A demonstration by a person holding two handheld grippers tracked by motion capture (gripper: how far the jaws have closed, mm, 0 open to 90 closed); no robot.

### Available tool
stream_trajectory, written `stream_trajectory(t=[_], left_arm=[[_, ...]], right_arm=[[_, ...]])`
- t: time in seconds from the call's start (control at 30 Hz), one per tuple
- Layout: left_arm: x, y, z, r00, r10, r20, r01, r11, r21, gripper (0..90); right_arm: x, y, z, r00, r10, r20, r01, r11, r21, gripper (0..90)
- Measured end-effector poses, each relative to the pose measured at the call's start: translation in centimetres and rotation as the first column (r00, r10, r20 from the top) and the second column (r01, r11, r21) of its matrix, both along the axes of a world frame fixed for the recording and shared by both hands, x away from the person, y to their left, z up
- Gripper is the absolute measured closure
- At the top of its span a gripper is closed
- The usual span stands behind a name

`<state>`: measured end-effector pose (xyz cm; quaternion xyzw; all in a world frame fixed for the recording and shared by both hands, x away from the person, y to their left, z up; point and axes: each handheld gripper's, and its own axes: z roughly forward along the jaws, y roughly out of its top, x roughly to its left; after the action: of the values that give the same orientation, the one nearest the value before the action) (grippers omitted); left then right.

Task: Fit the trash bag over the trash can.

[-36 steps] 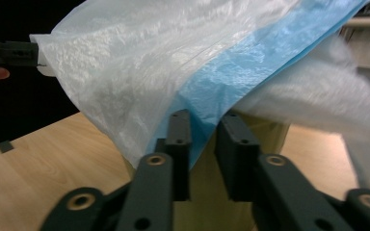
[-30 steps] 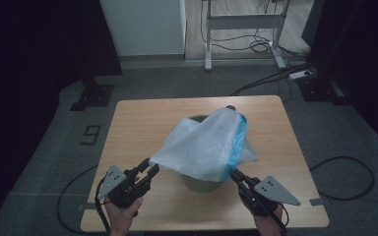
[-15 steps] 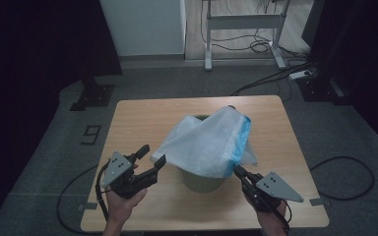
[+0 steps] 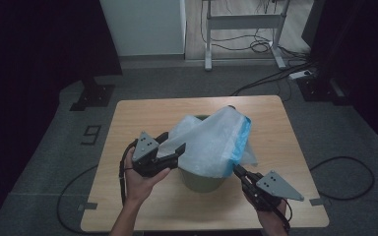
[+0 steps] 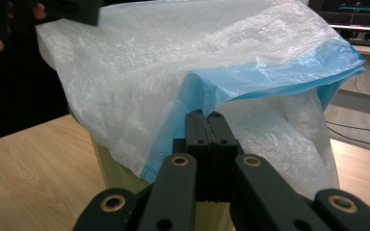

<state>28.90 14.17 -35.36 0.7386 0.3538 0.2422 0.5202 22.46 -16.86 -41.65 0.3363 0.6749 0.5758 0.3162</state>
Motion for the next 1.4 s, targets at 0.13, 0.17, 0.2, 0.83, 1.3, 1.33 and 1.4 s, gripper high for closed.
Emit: stream_trajectory(t=[0.13,0.17,0.2,0.83,1.3,1.33,1.4], left_arm=[[0.2,-0.4,-0.5,0.9999,0.009,-0.012,-0.009,0.9998,0.016,52.0],[0.2,-0.4,-0.6,0.9998,0.005,-0.021,-0.004,0.9999,0.016,57.2],[0.3,-0.4,-0.7,0.9996,-0.002,-0.029,0.003,0.9998,0.019,62.5],[-1.5,4.4,-1.6,0.9977,-0.065,-0.021,0.059,0.9780,-0.200,90.0],[-3.0,6.7,-4.0,0.9946,-0.091,-0.050,0.076,0.9687,-0.236,89.9],[-3.0,6.7,-4.2,0.9943,-0.092,-0.054,0.077,0.9686,-0.236,89.9],[-3.0,6.6,-4.5,0.9936,-0.094,-0.062,0.077,0.9698,-0.231,89.9]], right_arm=[[0.0,-0.2,-0.2,1.0000,-0.001,-0.004,0.001,1.000,0.004,88.6],[0.0,-0.2,-0.2,1.0000,-0.003,-0.005,0.003,1.000,0.005,88.6],[0.0,-0.3,-0.3,1.0000,-0.003,-0.006,0.003,1.000,0.007,88.6],[-0.9,-0.4,-1.3,0.9992,0.026,-0.031,-0.025,0.999,0.027,87.3],[0.4,-0.1,1.0,0.9999,-0.001,0.014,0.001,0.999,0.038,43.2],[0.9,0.0,1.3,1.0000,-0.003,0.007,0.002,0.999,0.045,40.5],[1.9,0.3,1.9,1.0000,-0.007,-0.005,0.007,0.999,0.040,37.3]])
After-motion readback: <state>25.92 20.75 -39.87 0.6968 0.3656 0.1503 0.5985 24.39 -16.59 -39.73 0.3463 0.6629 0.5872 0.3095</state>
